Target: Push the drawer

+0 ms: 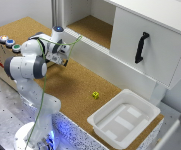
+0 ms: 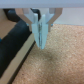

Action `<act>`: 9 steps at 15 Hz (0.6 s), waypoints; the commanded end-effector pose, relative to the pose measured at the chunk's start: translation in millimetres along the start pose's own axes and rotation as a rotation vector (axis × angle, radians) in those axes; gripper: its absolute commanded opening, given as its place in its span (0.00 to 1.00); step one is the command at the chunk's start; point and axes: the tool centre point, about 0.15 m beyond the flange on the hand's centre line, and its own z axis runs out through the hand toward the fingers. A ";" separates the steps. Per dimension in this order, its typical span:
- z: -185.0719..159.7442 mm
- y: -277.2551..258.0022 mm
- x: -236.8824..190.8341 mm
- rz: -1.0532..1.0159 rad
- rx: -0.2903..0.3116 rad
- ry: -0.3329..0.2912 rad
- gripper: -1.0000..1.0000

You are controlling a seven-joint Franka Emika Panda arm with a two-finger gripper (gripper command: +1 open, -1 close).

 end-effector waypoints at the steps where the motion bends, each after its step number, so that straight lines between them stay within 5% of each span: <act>1: -5.8 6.3 3.3 0.055 -0.067 -0.026 0.00; 3: -25.4 14.4 -3.9 0.074 -0.118 -0.013 0.00; 4: -36.7 17.1 -6.6 0.088 -0.140 0.002 1.00; 9: -77.0 17.9 -6.5 0.077 -0.197 0.051 1.00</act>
